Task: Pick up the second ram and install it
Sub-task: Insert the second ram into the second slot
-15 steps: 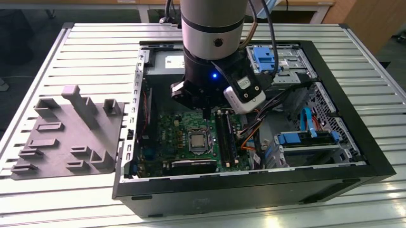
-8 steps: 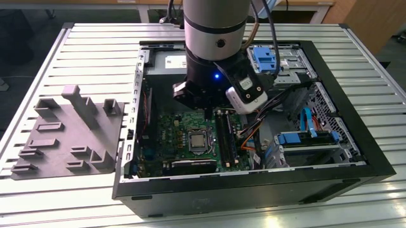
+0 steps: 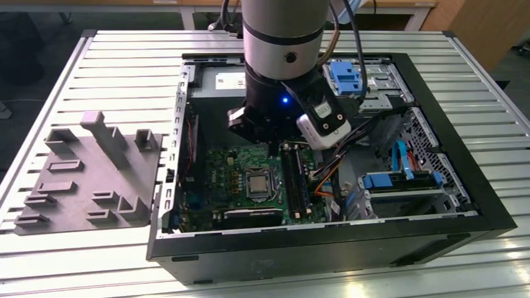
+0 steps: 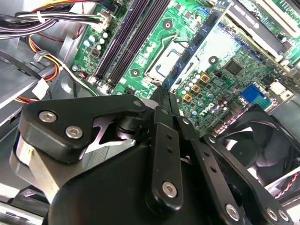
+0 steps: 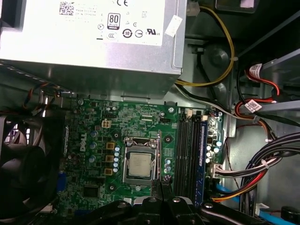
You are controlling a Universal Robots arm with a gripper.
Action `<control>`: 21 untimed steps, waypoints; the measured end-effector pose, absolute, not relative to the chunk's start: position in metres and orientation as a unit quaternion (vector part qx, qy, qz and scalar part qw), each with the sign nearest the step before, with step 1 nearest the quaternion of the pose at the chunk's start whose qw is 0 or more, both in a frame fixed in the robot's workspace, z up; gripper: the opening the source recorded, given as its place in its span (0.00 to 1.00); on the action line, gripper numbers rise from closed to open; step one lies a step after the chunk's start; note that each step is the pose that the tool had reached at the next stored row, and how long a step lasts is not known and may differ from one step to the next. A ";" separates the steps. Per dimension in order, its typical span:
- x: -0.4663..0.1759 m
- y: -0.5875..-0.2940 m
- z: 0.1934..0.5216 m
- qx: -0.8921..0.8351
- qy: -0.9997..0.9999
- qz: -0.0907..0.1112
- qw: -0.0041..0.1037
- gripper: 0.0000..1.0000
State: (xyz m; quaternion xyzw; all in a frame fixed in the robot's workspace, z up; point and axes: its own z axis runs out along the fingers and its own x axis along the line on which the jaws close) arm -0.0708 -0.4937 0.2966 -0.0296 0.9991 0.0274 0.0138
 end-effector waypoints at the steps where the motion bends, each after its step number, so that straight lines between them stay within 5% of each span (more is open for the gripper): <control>1: -0.071 -0.494 0.296 -0.029 0.999 0.027 0.014 0.11; 21: -0.065 -0.494 0.293 -0.022 0.999 0.027 0.014 0.11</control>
